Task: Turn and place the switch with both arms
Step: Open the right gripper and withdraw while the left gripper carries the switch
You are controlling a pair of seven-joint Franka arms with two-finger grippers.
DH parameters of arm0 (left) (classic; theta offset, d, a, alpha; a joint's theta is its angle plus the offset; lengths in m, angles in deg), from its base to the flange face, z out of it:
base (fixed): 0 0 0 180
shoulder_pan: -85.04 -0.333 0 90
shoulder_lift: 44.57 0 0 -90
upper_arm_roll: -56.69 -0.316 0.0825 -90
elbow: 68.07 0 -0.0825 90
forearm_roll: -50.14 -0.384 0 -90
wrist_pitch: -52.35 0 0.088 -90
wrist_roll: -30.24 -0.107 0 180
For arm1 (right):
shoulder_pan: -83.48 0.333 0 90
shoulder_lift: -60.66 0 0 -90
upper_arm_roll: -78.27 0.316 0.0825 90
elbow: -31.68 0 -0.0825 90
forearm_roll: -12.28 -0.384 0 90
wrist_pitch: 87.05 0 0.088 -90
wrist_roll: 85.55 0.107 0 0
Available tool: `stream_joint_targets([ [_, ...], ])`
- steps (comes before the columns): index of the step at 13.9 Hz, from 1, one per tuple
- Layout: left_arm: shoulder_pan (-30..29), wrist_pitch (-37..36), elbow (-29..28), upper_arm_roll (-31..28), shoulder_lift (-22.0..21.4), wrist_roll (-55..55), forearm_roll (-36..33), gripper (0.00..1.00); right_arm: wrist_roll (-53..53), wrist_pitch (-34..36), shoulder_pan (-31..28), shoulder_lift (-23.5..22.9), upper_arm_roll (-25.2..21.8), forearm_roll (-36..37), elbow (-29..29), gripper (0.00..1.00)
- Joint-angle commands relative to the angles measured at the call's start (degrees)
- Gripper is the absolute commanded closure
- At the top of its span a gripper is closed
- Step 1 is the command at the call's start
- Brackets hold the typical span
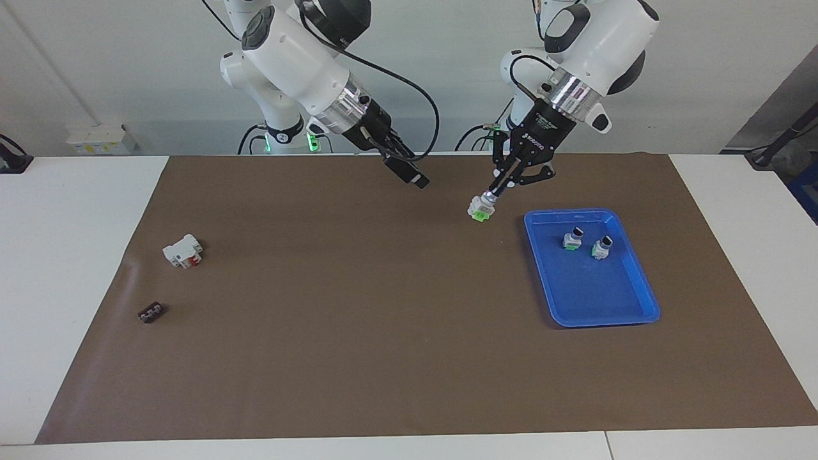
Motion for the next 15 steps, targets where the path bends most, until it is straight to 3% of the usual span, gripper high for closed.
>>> stream_joint_targets([
  [1,-3.51,0.84,-7.74,0.1,-5.53,-9.19,-1.52,1.0,-14.73,0.91,-2.66,2.82,0.05,7.43,-3.9,0.0],
  [3,-7.11,0.57,-10.29,0.1,-6.68,-17.97,-1.69,1.0,-28.61,2.22,-6.18,4.41,-0.03,8.5,-7.25,0.0],
  [7,-12.22,1.45,-14.86,0.19,-5.9,-37.84,-5.9,1.0,-45.86,3.81,-10.05,4.68,0.05,24.65,-9.8,0.0],
  [9,-15.47,4.16,-17.23,0.19,-4.76,-46.1,-7.14,1.0,-54.05,4.16,-13.82,4.5,0.05,27.39,-10.34,0.0],
  [12,-17.33,8.38,-18.82,0.19,-0.82,-56.84,-8.97,1.0,-60.4,7.92,-12.98,4.15,-3.09,34.14,-7.98,0.0],
  [15,-17.33,9.71,-18.83,0.28,1.92,-59.84,-19.42,1.0,-62.43,12.76,-10.85,3.62,-9.07,35.14,-2.45,0.0],
])
